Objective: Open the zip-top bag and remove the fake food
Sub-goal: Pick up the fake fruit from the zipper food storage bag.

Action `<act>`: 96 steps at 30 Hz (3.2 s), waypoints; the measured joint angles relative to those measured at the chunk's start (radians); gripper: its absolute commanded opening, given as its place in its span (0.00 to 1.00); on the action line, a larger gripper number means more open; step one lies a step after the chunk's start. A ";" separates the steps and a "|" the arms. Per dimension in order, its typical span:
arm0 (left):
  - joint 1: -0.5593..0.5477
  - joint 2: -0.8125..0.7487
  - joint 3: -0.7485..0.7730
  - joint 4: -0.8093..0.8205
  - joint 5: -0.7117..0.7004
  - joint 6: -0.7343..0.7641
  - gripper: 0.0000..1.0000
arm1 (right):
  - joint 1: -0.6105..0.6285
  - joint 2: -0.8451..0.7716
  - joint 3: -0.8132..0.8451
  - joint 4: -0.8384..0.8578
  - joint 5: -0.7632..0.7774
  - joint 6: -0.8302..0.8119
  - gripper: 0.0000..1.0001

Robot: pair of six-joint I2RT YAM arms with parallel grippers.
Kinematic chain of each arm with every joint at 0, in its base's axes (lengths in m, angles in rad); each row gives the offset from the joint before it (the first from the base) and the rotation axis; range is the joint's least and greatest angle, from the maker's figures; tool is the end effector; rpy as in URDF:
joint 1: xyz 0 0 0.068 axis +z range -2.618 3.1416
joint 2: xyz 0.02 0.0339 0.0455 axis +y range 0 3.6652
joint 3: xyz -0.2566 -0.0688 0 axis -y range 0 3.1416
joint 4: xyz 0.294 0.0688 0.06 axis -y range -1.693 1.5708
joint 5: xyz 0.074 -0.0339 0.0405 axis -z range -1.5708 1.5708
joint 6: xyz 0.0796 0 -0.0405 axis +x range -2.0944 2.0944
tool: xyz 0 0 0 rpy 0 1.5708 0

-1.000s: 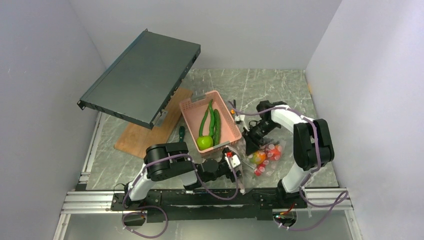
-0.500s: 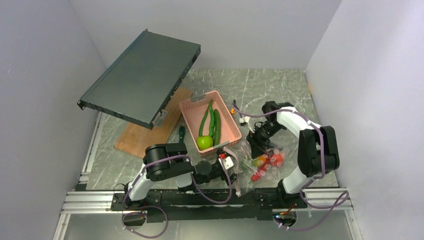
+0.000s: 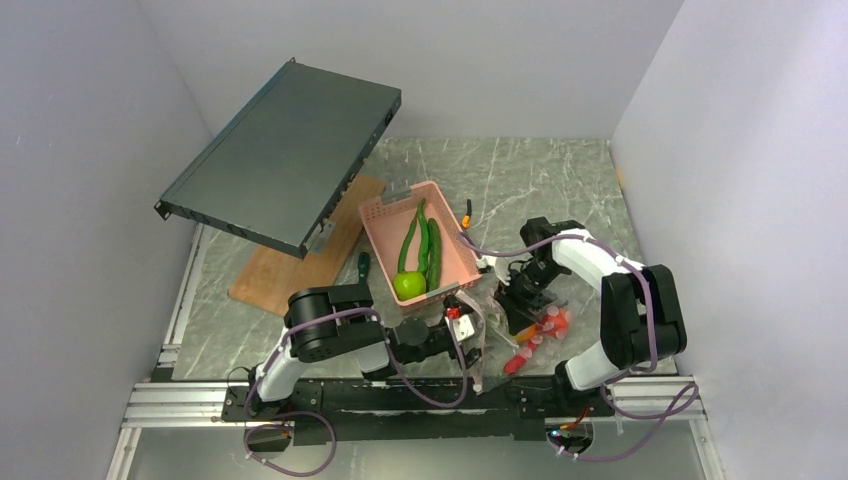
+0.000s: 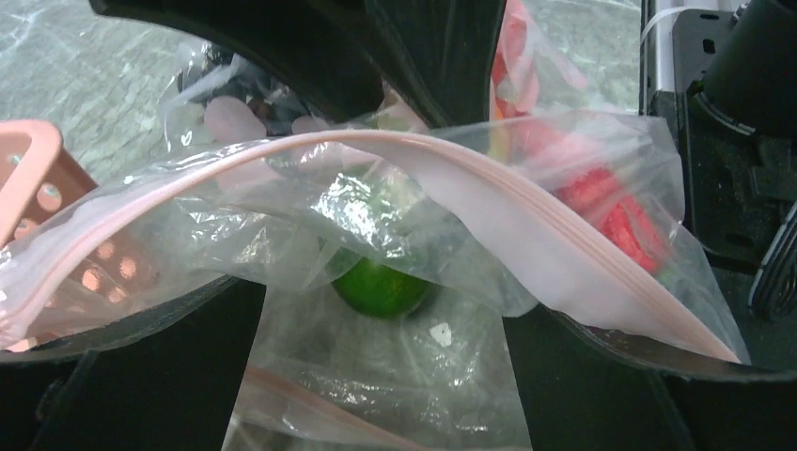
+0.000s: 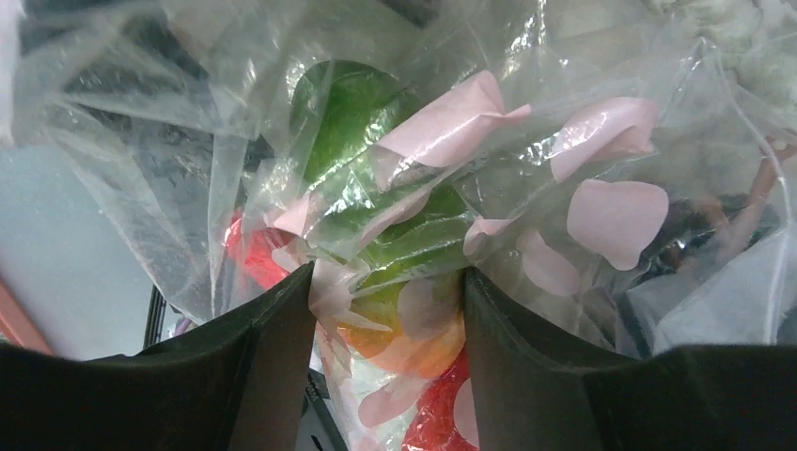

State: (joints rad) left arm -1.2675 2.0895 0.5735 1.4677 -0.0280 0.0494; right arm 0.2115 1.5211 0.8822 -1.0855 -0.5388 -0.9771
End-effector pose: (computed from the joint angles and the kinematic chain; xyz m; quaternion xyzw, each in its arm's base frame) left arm 0.1146 -0.3588 0.0387 0.4353 0.5785 -0.3863 0.5715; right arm 0.2430 0.0939 0.1020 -0.5212 0.8077 0.2738 0.0305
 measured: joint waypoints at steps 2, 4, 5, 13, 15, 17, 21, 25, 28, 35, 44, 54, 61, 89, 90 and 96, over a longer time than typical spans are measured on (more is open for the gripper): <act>0.004 0.000 0.018 -0.010 0.010 0.000 1.00 | 0.010 0.000 -0.004 0.005 0.000 0.006 0.44; 0.008 0.000 0.027 -0.016 0.018 -0.003 0.99 | 0.015 0.000 -0.005 0.007 -0.002 0.011 0.40; 0.011 0.000 0.030 -0.016 0.023 -0.006 0.99 | 0.015 0.000 -0.005 0.008 -0.003 0.013 0.38; 0.029 0.008 0.089 -0.064 0.069 -0.017 0.95 | 0.038 0.001 -0.008 0.017 -0.023 0.018 0.27; 0.033 0.020 0.111 -0.083 0.085 -0.021 0.85 | 0.040 0.002 -0.008 0.018 -0.026 0.018 0.26; 0.035 0.027 0.123 -0.105 0.101 -0.039 0.73 | 0.040 0.003 -0.008 0.019 -0.027 0.018 0.26; 0.035 0.035 0.132 -0.138 0.120 -0.071 0.80 | 0.040 0.003 -0.009 0.022 -0.027 0.021 0.27; 0.038 0.034 0.097 -0.133 0.117 -0.091 0.80 | 0.040 0.003 -0.014 0.030 -0.038 0.036 0.29; 0.038 0.027 0.057 -0.113 0.113 -0.095 0.66 | 0.040 0.003 -0.020 0.038 -0.047 0.048 0.29; 0.040 0.003 0.050 -0.148 0.101 -0.097 0.55 | 0.040 0.003 -0.025 0.046 -0.058 0.066 0.31; 0.040 -0.017 0.018 -0.143 0.103 -0.107 0.54 | 0.045 0.006 -0.032 0.053 -0.082 0.072 0.31; 0.040 -0.046 -0.105 -0.022 0.121 -0.140 0.86 | 0.051 0.010 -0.039 0.063 -0.102 0.088 0.32; 0.040 -0.049 -0.070 -0.045 0.122 -0.118 0.85 | 0.052 0.010 -0.039 0.063 -0.103 0.088 0.32; 0.050 -0.230 -0.048 -0.347 0.109 -0.087 0.00 | -0.006 -0.044 -0.094 0.121 -0.083 0.097 0.62; 0.049 -0.246 -0.053 -0.366 0.105 -0.088 0.00 | -0.013 -0.047 -0.099 0.136 -0.062 0.096 0.62; 0.047 -0.335 -0.056 -0.507 0.086 -0.103 0.00 | -0.019 -0.049 -0.123 0.211 0.014 0.099 0.49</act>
State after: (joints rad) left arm -1.2209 1.7546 0.5171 0.9607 0.0582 -0.0532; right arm 0.1921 1.4723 0.7593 -0.8749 -0.5251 -0.8783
